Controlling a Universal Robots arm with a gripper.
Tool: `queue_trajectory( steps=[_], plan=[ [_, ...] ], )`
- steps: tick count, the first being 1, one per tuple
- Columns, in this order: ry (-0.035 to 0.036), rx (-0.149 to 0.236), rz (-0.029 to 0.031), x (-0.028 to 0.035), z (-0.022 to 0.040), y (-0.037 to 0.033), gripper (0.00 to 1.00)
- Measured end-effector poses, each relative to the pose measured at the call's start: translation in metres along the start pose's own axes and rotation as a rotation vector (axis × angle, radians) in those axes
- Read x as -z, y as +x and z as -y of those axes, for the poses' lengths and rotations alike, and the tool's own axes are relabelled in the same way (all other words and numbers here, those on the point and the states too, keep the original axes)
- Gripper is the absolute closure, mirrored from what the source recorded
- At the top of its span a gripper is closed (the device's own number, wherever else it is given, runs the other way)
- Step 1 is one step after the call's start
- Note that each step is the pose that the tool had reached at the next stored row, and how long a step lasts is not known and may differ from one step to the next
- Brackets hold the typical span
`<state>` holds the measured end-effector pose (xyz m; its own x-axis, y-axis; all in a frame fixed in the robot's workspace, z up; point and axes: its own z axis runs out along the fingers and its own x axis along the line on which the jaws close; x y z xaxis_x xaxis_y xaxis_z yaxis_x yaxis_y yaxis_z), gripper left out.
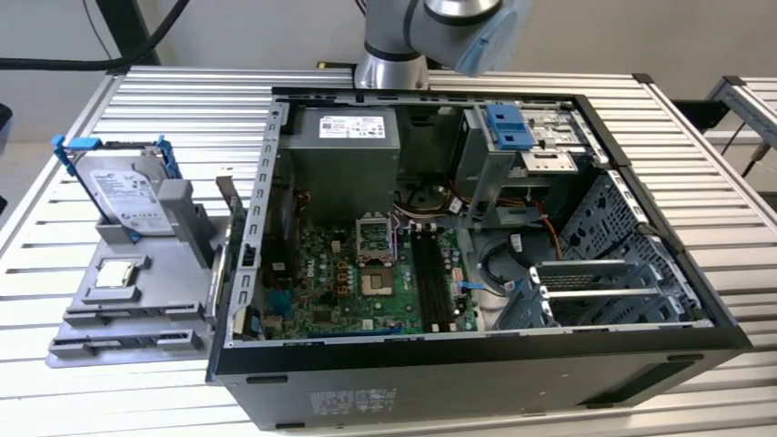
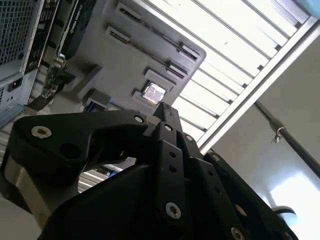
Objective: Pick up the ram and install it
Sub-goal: 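Reach for the ram, then pick up the ram and move it above insertion slot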
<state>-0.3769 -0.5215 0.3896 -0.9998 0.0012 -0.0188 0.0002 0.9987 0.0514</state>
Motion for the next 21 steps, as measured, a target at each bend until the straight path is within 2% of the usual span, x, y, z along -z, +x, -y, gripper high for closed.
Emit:
queue_trajectory(
  steps=[3, 5, 21],
  plan=[
    [0.0002, 0.000, -0.0003, 0.0006, 0.0105, 0.0000, 1.00],
    [0.0001, 0.000, -0.0006, 0.0006, 0.0139, 0.0000, 1.00],
    [-0.0002, 0.008, -0.0011, 0.0006, 0.0141, 0.0000, 1.00]
  ],
)
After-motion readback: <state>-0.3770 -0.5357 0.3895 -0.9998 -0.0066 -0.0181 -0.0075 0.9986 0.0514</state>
